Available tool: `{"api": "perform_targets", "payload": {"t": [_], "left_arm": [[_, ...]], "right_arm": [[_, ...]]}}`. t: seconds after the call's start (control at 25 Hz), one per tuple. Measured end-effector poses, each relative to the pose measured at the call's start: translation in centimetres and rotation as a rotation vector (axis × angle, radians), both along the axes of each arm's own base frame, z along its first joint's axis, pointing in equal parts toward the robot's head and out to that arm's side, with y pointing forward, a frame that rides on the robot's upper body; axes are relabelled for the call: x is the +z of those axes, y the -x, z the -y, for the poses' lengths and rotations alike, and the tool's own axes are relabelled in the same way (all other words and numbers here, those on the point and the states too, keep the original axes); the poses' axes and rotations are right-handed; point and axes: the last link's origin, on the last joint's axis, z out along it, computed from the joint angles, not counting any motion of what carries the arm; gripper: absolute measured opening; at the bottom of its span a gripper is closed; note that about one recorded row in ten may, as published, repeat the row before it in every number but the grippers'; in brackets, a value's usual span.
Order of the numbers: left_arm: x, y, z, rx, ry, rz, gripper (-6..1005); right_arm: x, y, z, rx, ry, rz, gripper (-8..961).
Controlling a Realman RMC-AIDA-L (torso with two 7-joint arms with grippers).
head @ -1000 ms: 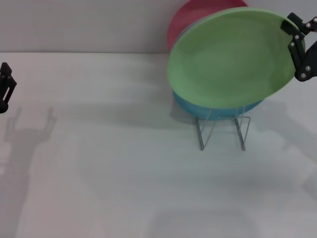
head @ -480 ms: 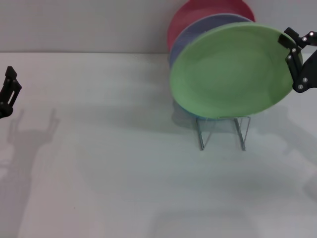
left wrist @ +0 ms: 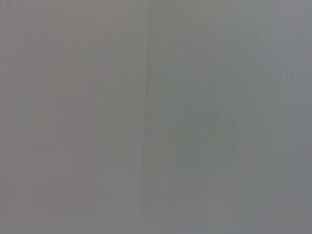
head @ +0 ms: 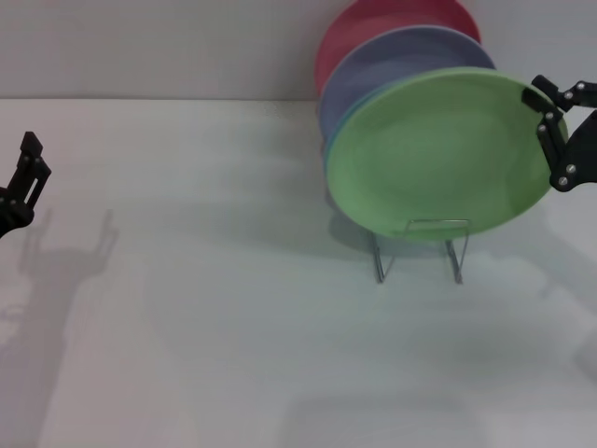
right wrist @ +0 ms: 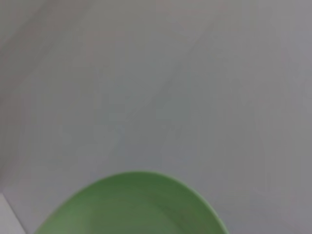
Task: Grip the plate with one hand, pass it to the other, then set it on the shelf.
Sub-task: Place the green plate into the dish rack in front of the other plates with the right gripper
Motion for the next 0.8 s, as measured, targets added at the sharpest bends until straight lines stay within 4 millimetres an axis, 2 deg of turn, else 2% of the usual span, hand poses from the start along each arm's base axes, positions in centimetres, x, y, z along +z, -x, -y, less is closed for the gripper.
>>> {"api": "perform_targets", "payload": {"t": [0.8], "left_arm": [[-0.6,-0.3,-0.2,-0.015,0.019,-0.003,814]], "right_arm": [[-1.0,-1.1,-1.0,-0.076,0.028,0.013,30]]}}
